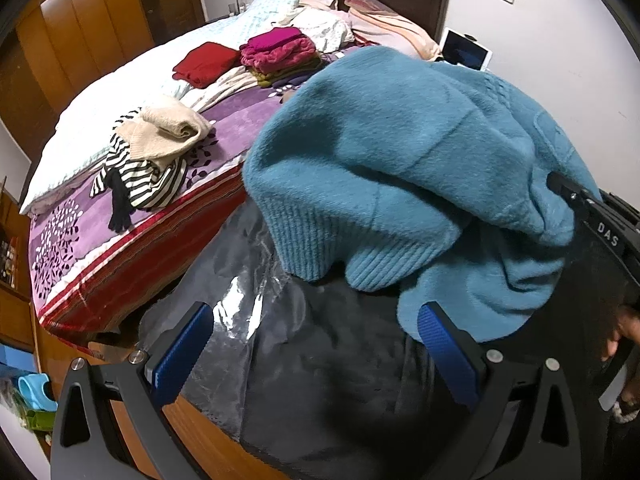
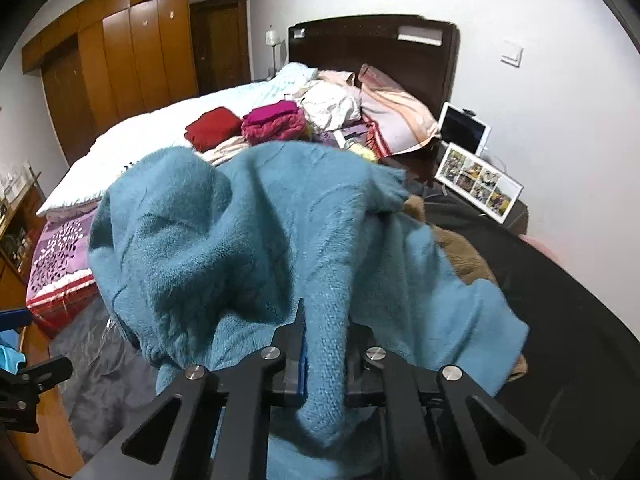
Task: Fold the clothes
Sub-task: 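Grasp the sweater edge with the right tool while the left tool hovers nearby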
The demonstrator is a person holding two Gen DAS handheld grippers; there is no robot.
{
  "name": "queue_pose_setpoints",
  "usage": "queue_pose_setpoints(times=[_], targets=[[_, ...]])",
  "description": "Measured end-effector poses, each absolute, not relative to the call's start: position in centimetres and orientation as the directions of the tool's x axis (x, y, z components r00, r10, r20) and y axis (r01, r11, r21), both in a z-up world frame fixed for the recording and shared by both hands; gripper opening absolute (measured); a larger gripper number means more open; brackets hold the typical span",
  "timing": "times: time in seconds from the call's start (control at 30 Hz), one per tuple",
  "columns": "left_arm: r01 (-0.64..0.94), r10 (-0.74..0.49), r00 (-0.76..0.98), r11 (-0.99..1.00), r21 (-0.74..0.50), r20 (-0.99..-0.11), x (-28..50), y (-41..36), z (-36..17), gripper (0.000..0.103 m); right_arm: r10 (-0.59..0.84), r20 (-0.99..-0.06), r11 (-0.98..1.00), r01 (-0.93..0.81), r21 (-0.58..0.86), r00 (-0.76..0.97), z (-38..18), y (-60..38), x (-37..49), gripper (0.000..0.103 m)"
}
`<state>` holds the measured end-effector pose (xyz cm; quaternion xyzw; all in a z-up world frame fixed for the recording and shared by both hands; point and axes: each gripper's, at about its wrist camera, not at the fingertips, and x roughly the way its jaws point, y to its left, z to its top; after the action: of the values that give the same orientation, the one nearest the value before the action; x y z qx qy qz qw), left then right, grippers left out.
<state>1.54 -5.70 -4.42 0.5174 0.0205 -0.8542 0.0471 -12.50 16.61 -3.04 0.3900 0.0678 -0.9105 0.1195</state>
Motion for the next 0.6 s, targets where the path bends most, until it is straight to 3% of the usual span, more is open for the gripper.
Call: queue_pose_setpoints(times=[0.6], targets=[[0.059,-0.035,-0.489,-0.998,0.007,-0.872,2.0,-3.3,-3.1,0.102,-0.110,-0.686,-0.963,0.247,-0.104,-0.719,0.6,17.4,-9.9,0.008]])
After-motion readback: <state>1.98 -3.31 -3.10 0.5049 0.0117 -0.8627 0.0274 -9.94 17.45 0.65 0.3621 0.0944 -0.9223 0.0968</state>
